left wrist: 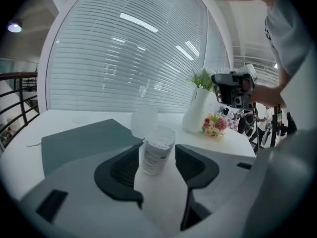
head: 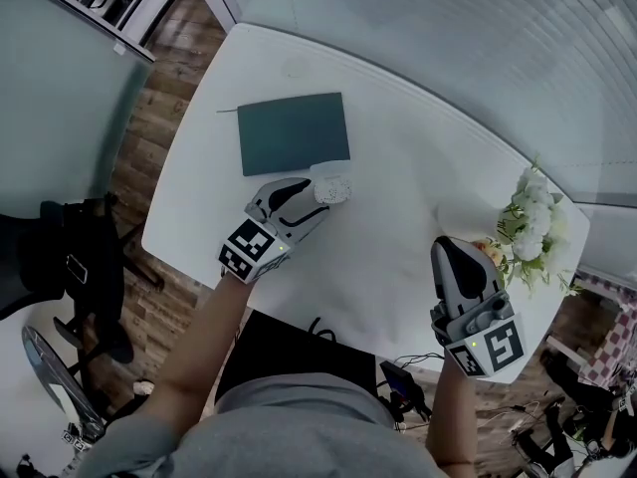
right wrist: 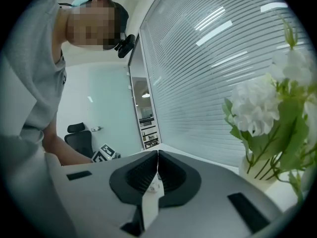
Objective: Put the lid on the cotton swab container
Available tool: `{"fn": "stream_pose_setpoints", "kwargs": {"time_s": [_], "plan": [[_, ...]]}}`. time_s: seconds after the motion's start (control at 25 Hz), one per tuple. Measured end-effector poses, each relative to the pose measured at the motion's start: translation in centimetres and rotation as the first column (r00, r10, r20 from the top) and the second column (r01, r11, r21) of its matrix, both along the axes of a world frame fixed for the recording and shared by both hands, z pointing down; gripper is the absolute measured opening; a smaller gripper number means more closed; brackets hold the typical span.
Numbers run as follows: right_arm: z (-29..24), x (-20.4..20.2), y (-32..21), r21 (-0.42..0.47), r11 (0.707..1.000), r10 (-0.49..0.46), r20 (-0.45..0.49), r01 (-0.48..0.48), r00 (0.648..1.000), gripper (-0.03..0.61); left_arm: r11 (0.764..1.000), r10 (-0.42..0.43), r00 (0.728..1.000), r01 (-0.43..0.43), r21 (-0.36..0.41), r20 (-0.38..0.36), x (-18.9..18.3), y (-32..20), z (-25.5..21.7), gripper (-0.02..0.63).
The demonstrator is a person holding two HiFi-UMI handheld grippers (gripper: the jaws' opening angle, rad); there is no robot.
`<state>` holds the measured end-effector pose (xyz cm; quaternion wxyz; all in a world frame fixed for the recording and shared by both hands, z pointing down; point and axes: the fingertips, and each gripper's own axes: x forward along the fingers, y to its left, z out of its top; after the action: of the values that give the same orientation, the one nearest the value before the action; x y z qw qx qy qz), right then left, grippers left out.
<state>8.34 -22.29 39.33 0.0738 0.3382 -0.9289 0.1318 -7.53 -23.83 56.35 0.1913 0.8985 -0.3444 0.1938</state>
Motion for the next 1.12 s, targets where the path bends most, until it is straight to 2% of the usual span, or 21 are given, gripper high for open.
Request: {"fn": "stream_pose_setpoints", "kwargs": {"time_s": [0.32, 0.6, 1.12], "plan": [[0.3, 0.2, 0.0, -0.007, 1.0, 0.004, 0.004, -0.004, 1.0, 0.023, 0.998, 0.057, 0.995, -0.057, -0.003, 0.077, 1.2, -0.8, 2.0, 0.25], [0.6, 0.8, 0.1, -0.017, 1.0, 0.014, 0.002, -0.014, 1.0, 0.023, 0.995, 0.095, 0.99, -0.095, -0.001, 0.105, 2.2, -1.3, 3.0, 0.25], [0.4, 1.0, 0.1, -0.014, 1.0, 0.019, 0.002, -0.019, 1.0, 0.023, 0.996, 0.041, 0.979, -0.056, 0.067, 0.202, 2.3, -1.5, 3.7, 0.247]]}}
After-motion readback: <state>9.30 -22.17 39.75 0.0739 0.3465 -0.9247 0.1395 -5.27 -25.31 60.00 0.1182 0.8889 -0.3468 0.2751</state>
